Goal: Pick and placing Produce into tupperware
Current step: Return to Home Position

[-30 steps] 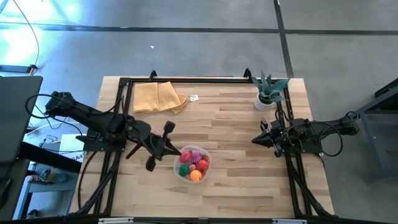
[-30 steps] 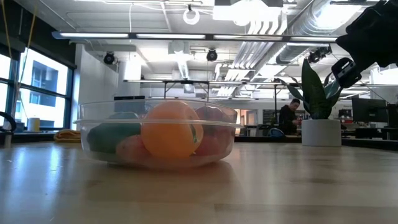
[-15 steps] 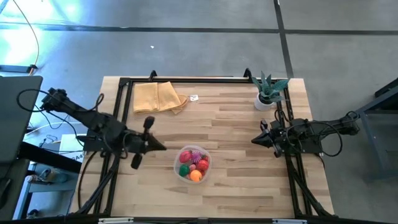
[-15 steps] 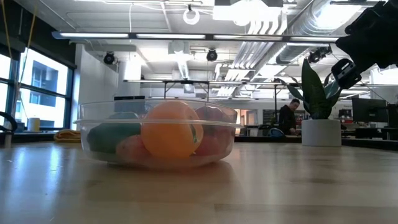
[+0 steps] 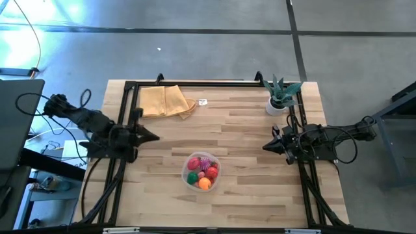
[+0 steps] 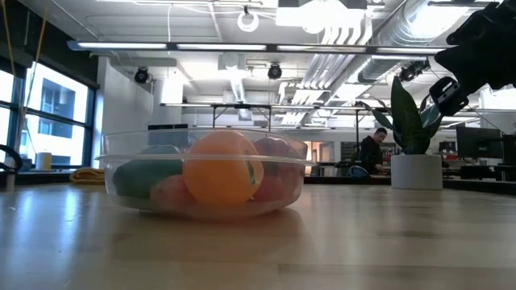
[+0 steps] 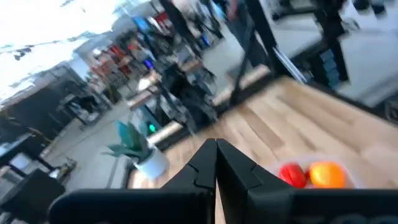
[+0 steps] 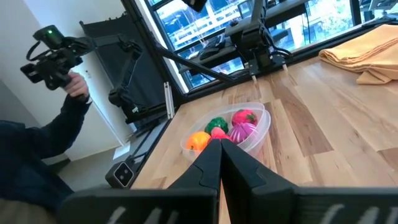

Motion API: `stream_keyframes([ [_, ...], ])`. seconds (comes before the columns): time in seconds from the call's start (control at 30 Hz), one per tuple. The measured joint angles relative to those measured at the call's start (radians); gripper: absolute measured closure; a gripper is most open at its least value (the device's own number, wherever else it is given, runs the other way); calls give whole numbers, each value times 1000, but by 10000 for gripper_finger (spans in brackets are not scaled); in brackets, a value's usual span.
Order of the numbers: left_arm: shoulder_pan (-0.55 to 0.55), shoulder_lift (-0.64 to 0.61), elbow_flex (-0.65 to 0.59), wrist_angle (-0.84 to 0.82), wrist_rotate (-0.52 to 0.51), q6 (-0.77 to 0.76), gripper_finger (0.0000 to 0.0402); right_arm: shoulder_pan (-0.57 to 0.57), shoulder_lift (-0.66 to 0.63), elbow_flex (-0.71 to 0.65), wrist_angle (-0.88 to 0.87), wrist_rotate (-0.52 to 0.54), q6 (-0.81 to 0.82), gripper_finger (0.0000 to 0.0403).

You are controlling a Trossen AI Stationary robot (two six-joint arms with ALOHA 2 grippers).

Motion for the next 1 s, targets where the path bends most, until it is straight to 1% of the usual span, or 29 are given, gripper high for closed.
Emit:
stream_keyframes([
  [0.2,0,-127,-64,-7,-58,-4,401,0,1,0,0,0,0,402],
  [0.3,0,-194,-108,-10,-70,-18,401,0,0,0,0,0,0,402],
  [0.57,0,-351,-224,6,-71,-49,401,0,0,0,0,0,0,402],
  [0.9,0,-484,-308,5,-70,-54,401,0,0,0,0,0,0,402],
  [1.0,0,-521,-332,6,-56,-54,401,0,0,0,0,0,0,402],
])
